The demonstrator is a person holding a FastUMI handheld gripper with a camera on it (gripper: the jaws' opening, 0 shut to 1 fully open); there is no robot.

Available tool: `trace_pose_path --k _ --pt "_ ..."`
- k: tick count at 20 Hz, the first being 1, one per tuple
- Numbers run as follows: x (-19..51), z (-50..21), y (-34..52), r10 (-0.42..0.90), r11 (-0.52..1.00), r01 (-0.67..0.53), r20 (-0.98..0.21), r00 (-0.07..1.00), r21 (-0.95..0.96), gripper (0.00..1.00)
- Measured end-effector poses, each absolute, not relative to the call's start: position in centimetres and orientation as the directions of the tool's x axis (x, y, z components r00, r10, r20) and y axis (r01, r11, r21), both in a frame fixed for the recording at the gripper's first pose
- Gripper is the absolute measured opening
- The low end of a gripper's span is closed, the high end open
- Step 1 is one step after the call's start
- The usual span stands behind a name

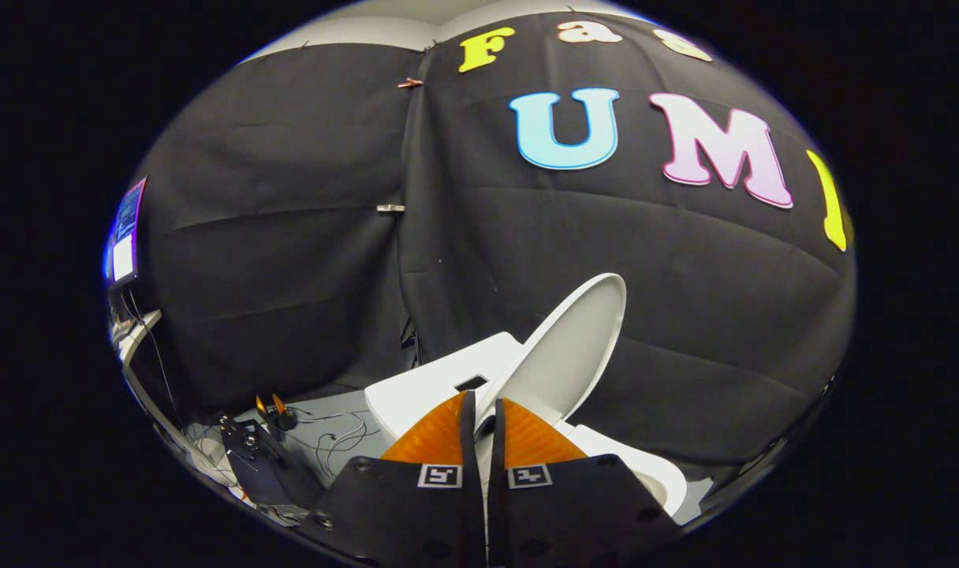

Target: Open the toilet lid.

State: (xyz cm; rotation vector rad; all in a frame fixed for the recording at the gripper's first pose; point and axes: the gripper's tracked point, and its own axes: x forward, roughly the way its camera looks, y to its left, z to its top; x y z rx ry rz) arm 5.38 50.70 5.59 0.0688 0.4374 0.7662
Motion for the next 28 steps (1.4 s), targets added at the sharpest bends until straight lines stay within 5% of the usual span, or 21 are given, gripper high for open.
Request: trace_pose_path --k 21,24,28 --pt "6.3 5.9 61.7 0.729 0.65 -0.746 -0.395 0.559 0.143 0.07" --pt "5.8 5.9 62.1 0.743 0.635 -0.755 -0.398 0.538 0.165 0.1" --pt "5.0 5.6 62.9 0.779 0.588 -0.785 -0.394 0.487 0.194 0.29"
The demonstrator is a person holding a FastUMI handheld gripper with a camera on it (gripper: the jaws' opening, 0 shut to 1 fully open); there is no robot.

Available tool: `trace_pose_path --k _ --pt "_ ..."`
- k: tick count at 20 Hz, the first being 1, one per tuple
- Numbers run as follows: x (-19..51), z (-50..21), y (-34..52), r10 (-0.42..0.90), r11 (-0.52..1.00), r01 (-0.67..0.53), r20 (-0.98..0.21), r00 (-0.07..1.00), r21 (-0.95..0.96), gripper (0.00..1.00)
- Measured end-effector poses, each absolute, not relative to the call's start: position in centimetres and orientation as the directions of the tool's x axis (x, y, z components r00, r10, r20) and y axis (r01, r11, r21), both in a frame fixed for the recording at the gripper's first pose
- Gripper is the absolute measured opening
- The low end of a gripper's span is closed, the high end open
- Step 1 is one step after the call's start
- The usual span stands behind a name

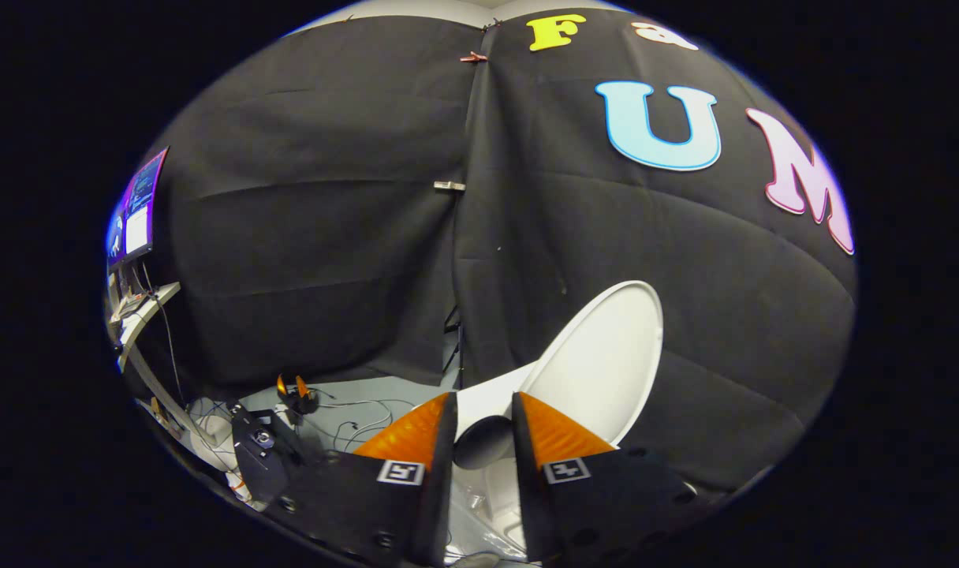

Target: Open the toilet lid.

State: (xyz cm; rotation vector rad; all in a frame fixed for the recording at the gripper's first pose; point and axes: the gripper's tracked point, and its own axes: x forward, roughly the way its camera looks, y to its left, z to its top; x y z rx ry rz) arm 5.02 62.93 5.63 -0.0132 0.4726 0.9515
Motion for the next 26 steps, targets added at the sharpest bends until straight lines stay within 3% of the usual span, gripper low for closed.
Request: trace_pose_path --k 3,6,10,12,17,26 --pt "4.7 6.3 63.3 0.795 0.569 -0.805 -0.36 0.488 0.167 0.44" --pt "4.5 5.9 63.6 0.801 0.551 -0.828 -0.346 0.488 0.108 0.92" --pt "4.9 6.9 63.4 0.795 0.568 -0.821 -0.301 0.526 0.064 0.88" --pt "4.8 8.7 63.3 0.808 0.565 -0.82 -0.26 0.528 0.09 0.98" --pt "6.1 11.6 60.8 0.796 0.6 -0.79 -0.189 0.575 0.125 0.97" --pt "8.3 12.6 47.4 0.688 0.722 -0.691 -0.137 0.712 0.035 0.99"
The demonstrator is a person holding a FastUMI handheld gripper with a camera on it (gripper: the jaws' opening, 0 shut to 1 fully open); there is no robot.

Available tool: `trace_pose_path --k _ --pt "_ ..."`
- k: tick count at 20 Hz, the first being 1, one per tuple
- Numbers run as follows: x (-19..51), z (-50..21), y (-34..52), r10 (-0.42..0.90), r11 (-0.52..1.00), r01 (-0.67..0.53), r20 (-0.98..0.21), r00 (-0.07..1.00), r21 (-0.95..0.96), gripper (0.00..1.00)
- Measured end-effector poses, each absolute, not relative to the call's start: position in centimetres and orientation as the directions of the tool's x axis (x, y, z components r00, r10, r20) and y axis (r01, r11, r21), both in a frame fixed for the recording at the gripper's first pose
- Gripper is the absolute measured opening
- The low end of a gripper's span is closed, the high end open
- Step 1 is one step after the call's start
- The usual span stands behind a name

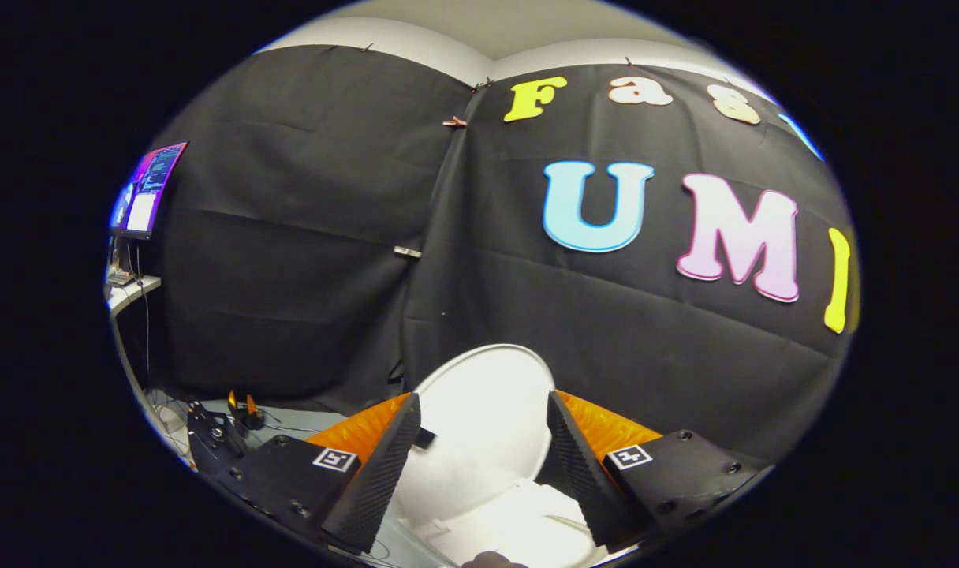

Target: Open the toilet lid.

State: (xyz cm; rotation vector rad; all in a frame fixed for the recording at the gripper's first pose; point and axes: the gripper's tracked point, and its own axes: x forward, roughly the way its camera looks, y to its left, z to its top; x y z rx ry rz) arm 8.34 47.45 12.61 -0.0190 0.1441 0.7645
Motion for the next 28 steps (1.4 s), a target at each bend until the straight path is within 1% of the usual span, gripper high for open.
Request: trace_pose_path --k 3,5,10,13,17,21,23,28 --pt "8.8 11.9 41.0 0.634 0.769 -0.639 -0.134 0.761 0.014 0.99" --pt "9.3 11.4 36.0 0.58 0.812 -0.583 -0.136 0.803 0.019 0.99" --pt "9.7 8.7 22.3 0.394 0.919 -0.383 -0.164 0.904 0.095 0.99" --pt "9.5 7.1 13.9 0.273 0.962 -0.264 -0.181 0.945 0.074 0.99" --pt "8.4 6.2 5.4 0.144 0.989 -0.135 -0.174 0.974 0.066 0.99" --pt "6.1 3.8 0.5 0.058 0.995 -0.042 -0.184 0.981 0.09 0.99" --pt "5.3 2.3 -0.8 0.021 0.998 -0.009 -0.185 0.983 0.066 0.99" --pt "4.7 0.4 -1.2 0.03 0.998 -0.017 -0.188 0.982 0.067 0.99"
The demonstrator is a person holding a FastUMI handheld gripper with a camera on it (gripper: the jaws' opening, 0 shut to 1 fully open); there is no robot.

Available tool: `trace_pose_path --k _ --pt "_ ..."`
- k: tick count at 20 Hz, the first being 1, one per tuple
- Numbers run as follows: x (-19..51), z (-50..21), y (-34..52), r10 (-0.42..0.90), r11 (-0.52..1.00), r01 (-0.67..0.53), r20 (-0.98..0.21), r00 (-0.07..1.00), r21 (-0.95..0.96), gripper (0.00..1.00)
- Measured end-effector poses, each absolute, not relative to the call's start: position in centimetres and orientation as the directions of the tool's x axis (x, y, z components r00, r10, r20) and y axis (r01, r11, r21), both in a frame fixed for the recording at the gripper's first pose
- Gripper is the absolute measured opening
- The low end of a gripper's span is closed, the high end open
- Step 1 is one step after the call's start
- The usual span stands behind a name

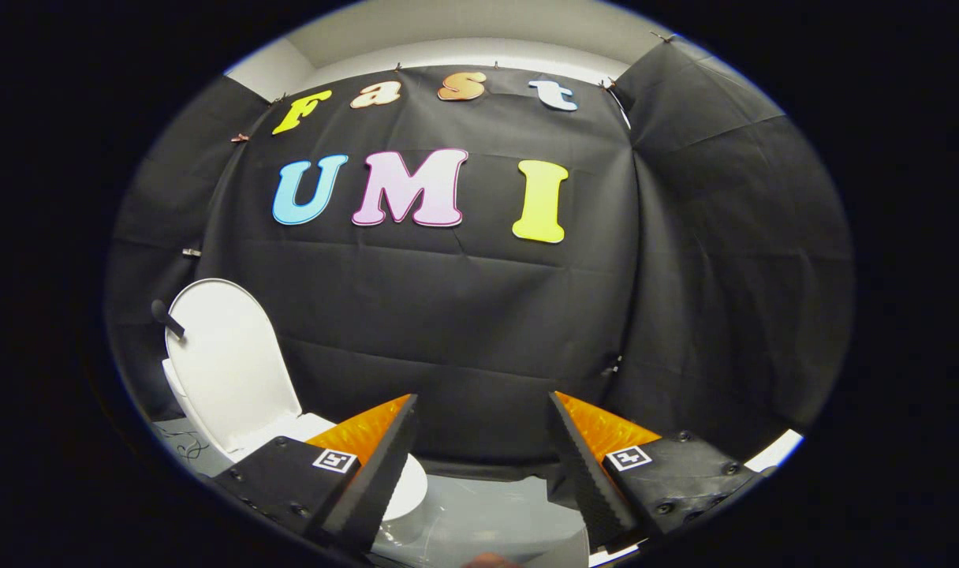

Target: Open the toilet lid.

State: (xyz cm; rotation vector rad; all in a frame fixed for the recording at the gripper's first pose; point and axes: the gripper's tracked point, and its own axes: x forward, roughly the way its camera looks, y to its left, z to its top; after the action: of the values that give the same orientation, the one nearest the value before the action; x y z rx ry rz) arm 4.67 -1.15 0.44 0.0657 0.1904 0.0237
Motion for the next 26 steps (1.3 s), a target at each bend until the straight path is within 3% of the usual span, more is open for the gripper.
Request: trace_pose_path --k 26 --pt "4.1 -0.2 1.6 0.108 0.994 -0.108 -0.157 0.982 0.012 0.99"
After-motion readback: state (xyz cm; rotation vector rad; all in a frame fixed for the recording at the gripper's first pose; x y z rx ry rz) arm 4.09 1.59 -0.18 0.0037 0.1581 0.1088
